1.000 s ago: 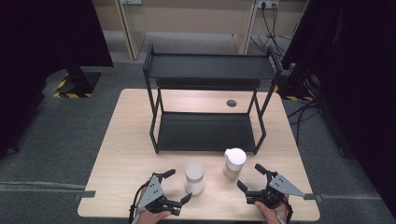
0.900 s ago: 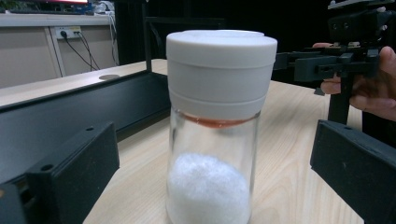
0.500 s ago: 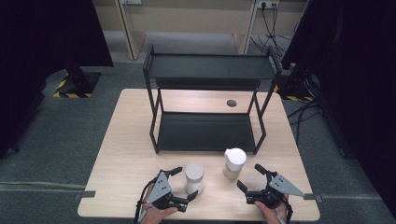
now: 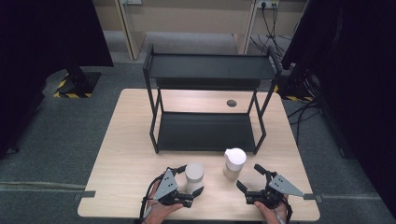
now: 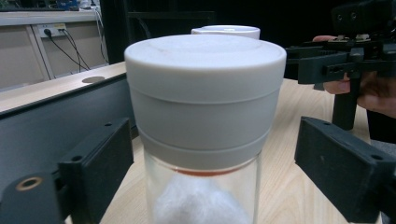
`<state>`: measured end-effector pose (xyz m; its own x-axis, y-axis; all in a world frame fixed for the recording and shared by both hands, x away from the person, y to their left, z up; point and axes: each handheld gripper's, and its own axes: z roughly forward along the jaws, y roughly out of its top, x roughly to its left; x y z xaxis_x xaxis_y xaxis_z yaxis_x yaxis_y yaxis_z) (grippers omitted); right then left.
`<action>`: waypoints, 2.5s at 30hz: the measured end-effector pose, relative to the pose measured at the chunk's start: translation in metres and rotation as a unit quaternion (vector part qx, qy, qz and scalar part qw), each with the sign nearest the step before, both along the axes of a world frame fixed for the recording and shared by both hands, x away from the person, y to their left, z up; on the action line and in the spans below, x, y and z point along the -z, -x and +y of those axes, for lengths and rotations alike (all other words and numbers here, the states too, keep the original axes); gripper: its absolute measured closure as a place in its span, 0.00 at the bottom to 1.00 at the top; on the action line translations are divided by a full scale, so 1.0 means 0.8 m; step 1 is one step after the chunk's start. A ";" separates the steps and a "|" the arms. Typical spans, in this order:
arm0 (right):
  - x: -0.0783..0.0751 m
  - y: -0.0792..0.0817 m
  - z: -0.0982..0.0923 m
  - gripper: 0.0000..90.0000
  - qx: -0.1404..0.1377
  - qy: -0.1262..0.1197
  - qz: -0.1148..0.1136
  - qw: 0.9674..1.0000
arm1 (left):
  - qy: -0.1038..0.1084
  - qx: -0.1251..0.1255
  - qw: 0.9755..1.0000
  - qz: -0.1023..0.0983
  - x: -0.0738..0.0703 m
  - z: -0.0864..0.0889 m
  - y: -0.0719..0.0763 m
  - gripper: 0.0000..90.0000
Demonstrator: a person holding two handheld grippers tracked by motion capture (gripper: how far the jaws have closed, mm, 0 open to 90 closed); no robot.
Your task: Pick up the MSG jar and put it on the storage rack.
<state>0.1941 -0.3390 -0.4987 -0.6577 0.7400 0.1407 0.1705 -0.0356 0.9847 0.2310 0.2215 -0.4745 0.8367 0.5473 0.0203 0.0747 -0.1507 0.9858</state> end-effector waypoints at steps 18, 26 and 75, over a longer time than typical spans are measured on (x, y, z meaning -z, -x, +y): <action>0.000 0.000 0.000 0.00 -0.003 0.000 0.001 1.000 | -0.012 -0.010 1.000 0.004 -0.007 -0.009 -0.008 0.39; 0.001 -0.001 0.000 0.00 -0.003 -0.002 0.001 1.000 | -0.005 -0.004 1.000 0.011 -0.021 -0.008 -0.010 0.39; 0.001 -0.001 -0.001 0.00 -0.007 -0.005 0.000 1.000 | -0.006 0.001 1.000 0.015 -0.221 -0.006 -0.078 0.39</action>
<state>0.1952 -0.3395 -0.4998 -0.6673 0.7297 0.1488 0.1717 -0.0437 0.9842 0.2932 0.2170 -0.2976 0.8386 0.5448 0.0026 0.1029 -0.1630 0.9812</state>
